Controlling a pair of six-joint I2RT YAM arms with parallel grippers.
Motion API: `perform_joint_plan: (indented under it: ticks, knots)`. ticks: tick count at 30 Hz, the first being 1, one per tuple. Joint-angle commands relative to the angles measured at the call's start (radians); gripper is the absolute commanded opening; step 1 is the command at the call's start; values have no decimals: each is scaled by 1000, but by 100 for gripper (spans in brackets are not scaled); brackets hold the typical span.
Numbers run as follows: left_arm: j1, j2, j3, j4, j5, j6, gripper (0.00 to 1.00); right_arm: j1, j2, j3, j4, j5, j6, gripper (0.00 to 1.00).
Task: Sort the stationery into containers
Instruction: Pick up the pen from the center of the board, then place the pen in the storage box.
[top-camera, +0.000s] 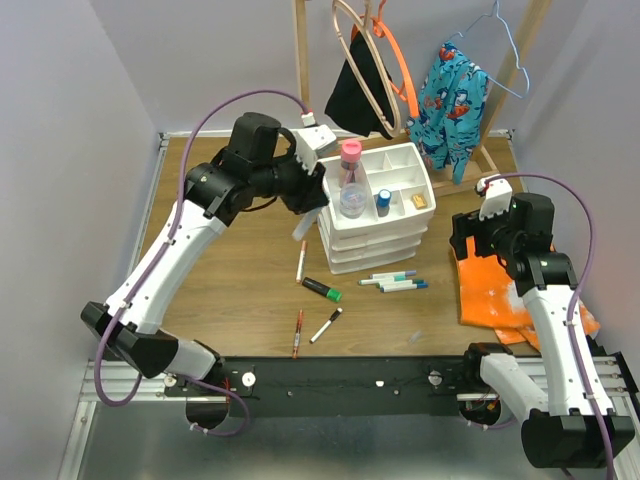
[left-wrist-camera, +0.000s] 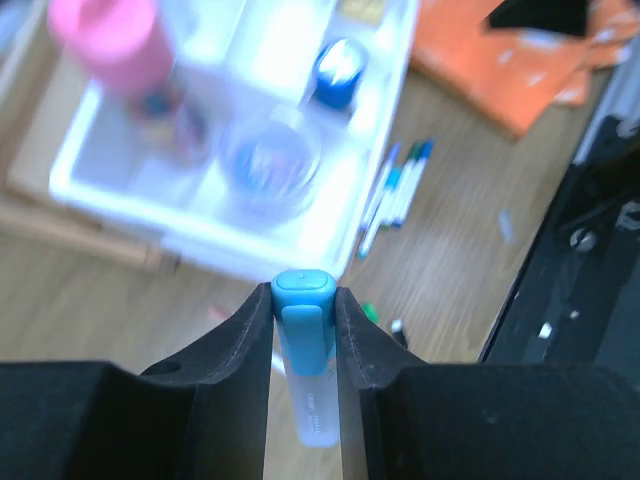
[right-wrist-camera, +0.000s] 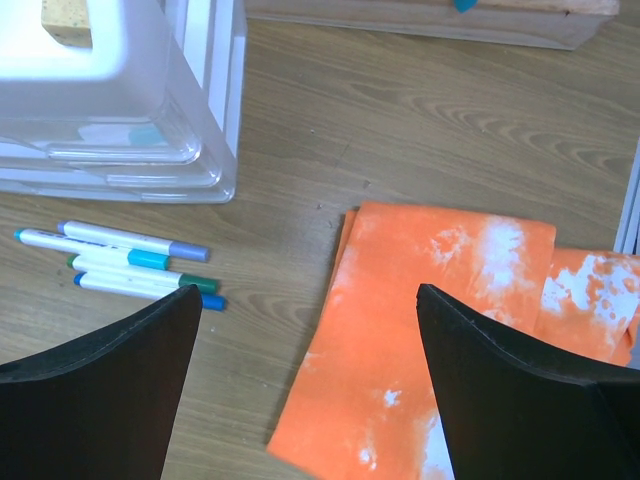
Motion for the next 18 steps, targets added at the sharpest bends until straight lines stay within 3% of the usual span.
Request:
perform_joint_plan:
  ticks: [1,5,12,18]
  knots:
    - [-70,40,89,224,160,-23,17,4,4,-3,22,48,-13,96]
    - [-86,100,153,360,176,-76,17,4,7,6,10,70,-24,96]
    - [-86,130,38,814,181,-181,18,2,6,9,10,84,-22,96]
    - [-84,198,23,1060,159,-316,18,-1,21,23,-13,110,-38,96]
